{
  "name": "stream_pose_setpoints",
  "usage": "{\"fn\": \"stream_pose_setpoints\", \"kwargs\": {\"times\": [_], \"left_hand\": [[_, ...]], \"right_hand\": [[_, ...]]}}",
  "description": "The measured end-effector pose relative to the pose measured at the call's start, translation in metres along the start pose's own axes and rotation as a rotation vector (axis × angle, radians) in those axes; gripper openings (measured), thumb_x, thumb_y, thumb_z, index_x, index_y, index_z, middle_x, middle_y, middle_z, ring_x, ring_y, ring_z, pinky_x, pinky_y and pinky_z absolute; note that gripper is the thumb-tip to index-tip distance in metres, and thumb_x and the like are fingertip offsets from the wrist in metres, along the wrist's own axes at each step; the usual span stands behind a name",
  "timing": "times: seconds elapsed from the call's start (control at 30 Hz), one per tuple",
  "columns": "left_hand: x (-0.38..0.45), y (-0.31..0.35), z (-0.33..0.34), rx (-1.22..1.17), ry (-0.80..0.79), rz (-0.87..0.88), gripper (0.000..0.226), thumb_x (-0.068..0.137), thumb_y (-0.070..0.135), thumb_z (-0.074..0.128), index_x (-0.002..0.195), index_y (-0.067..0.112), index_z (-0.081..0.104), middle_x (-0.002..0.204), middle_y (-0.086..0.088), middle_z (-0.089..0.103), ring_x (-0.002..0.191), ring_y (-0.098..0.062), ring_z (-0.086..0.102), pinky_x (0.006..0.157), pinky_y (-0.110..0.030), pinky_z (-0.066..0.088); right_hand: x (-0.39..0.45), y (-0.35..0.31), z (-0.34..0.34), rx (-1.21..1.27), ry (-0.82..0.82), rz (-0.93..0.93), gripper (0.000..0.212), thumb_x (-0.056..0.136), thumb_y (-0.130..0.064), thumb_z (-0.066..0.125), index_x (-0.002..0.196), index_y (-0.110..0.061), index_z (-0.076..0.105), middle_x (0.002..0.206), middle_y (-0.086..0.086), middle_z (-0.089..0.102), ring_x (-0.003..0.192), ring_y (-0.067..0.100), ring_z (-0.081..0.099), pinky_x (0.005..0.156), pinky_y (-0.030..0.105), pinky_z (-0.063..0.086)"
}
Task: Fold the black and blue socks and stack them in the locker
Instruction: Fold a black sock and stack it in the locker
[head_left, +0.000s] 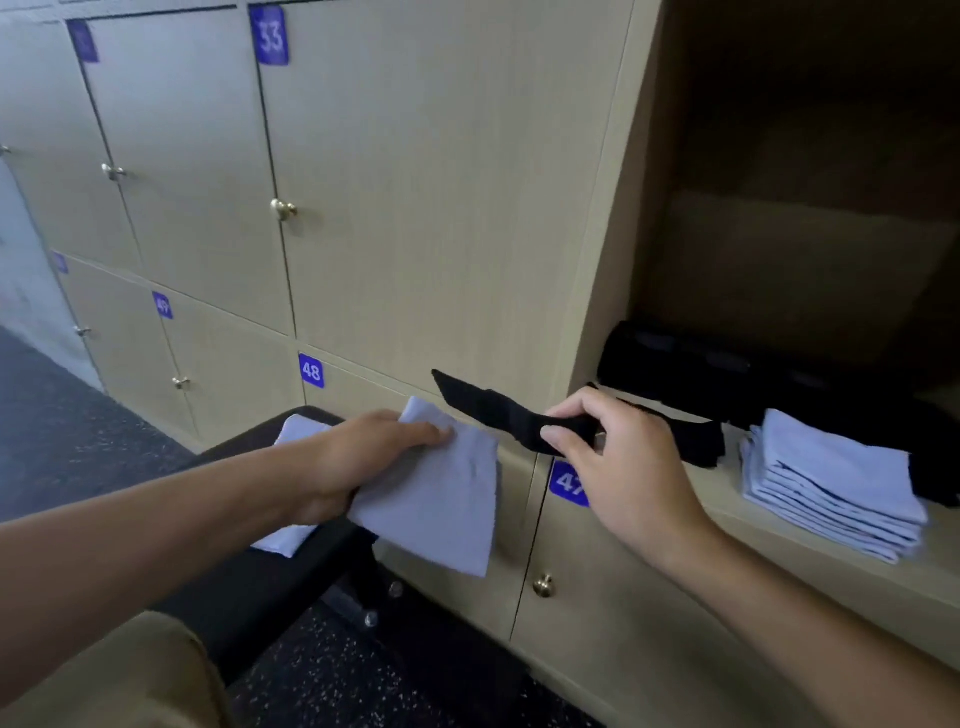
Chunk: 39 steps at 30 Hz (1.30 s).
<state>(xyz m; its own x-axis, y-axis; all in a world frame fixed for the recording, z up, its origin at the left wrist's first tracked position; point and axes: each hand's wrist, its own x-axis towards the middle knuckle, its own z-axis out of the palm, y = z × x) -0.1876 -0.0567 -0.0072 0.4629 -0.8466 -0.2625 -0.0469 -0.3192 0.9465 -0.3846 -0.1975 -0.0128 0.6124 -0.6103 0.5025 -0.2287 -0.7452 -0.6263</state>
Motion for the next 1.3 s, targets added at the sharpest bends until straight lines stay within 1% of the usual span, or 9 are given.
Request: {"fn": "stream_pose_setpoints", "kwargs": {"times": [0.1, 0.17, 0.23, 0.37, 0.6, 0.73, 0.93, 1.1, 1.3], "left_hand": [[0.002, -0.003, 0.029, -0.155, -0.005, 0.013, 0.030, 0.103, 0.033, 0.056, 0.097, 0.008, 0.070, 0.077, 0.000, 0.079, 0.070, -0.008, 0.075, 0.060, -0.018, 0.055], [0.005, -0.006, 0.045, -0.249, 0.027, 0.035, 0.029, 0.103, 0.035, 0.053, 0.093, 0.011, 0.066, 0.065, 0.004, 0.074, 0.057, -0.006, 0.071, 0.050, -0.017, 0.053], [0.002, -0.006, 0.057, -0.317, 0.013, 0.041, 0.032, 0.101, 0.039, 0.053, 0.094, 0.011, 0.065, 0.065, 0.004, 0.074, 0.057, -0.006, 0.072, 0.049, -0.018, 0.054], [-0.003, -0.002, 0.065, -0.330, -0.046, 0.041, 0.033, 0.094, 0.039, 0.063, 0.108, 0.011, 0.073, 0.102, -0.006, 0.079, 0.094, -0.018, 0.077, 0.070, -0.025, 0.061], [0.006, -0.004, 0.076, -0.255, 0.070, 0.048, 0.021, 0.091, 0.027, 0.073, 0.106, 0.012, 0.076, 0.100, -0.007, 0.080, 0.091, -0.023, 0.077, 0.081, -0.034, 0.057], [0.015, -0.006, 0.078, -0.155, 0.044, 0.080, 0.039, 0.079, 0.036, 0.085, 0.111, 0.016, 0.074, 0.105, -0.005, 0.079, 0.103, -0.025, 0.074, 0.101, -0.047, 0.054], [0.023, 0.008, 0.060, 0.052, -0.213, 0.144, 0.026, 0.090, 0.016, 0.073, 0.115, 0.007, 0.072, 0.109, -0.009, 0.078, 0.104, -0.027, 0.075, 0.100, -0.044, 0.054], [0.040, 0.019, 0.037, 0.244, -0.422, 0.074, 0.027, 0.090, 0.014, 0.073, 0.114, 0.004, 0.070, 0.113, -0.013, 0.077, 0.107, -0.030, 0.073, 0.094, -0.039, 0.056], [0.060, 0.018, 0.023, 0.426, -0.605, -0.006, 0.025, 0.091, 0.010, 0.071, 0.115, 0.005, 0.069, 0.117, -0.015, 0.075, 0.111, -0.034, 0.071, 0.095, -0.041, 0.056]], "right_hand": [[-0.005, 0.002, -0.005, 0.039, -0.066, -0.009, 0.007, 0.091, -0.017, 0.073, 0.089, -0.024, 0.075, 0.069, -0.021, 0.066, 0.059, 0.005, 0.058, 0.054, 0.018, 0.040], [-0.009, 0.005, -0.006, 0.081, -0.110, 0.008, 0.013, 0.089, -0.012, 0.075, 0.093, -0.023, 0.080, 0.077, -0.027, 0.070, 0.068, -0.007, 0.062, 0.064, 0.010, 0.043], [-0.013, 0.010, -0.005, 0.111, -0.120, -0.028, 0.018, 0.084, -0.005, 0.078, 0.094, -0.020, 0.082, 0.096, -0.020, 0.075, 0.092, -0.007, 0.067, 0.084, 0.014, 0.050], [-0.020, 0.020, -0.006, 0.094, -0.130, -0.156, 0.020, 0.080, 0.000, 0.080, 0.094, -0.014, 0.083, 0.105, -0.009, 0.076, 0.104, -0.006, 0.065, 0.093, 0.007, 0.044], [-0.031, 0.029, -0.019, 0.086, -0.172, -0.146, 0.021, 0.082, -0.029, 0.083, 0.100, -0.020, 0.079, 0.111, -0.016, 0.073, 0.114, -0.005, 0.061, 0.097, 0.007, 0.039], [-0.031, 0.028, -0.029, 0.145, -0.109, -0.128, 0.017, 0.093, -0.032, 0.067, 0.101, -0.019, 0.075, 0.104, -0.014, 0.073, 0.108, 0.006, 0.065, 0.093, 0.023, 0.048], [-0.023, 0.033, -0.040, 0.144, -0.086, -0.125, 0.014, 0.093, -0.010, 0.070, 0.099, -0.021, 0.078, 0.110, -0.014, 0.071, 0.114, 0.011, 0.063, 0.097, 0.033, 0.050], [-0.020, 0.033, -0.041, -0.111, -0.280, -0.298, 0.018, 0.092, -0.019, 0.074, 0.107, -0.028, 0.076, 0.126, -0.018, 0.059, 0.128, 0.007, 0.047, 0.109, 0.021, 0.033], [-0.023, 0.030, -0.031, -0.357, -0.372, -0.524, 0.022, 0.089, -0.032, 0.075, 0.111, -0.031, 0.073, 0.140, -0.010, 0.051, 0.141, 0.018, 0.033, 0.117, 0.033, 0.018]]}}
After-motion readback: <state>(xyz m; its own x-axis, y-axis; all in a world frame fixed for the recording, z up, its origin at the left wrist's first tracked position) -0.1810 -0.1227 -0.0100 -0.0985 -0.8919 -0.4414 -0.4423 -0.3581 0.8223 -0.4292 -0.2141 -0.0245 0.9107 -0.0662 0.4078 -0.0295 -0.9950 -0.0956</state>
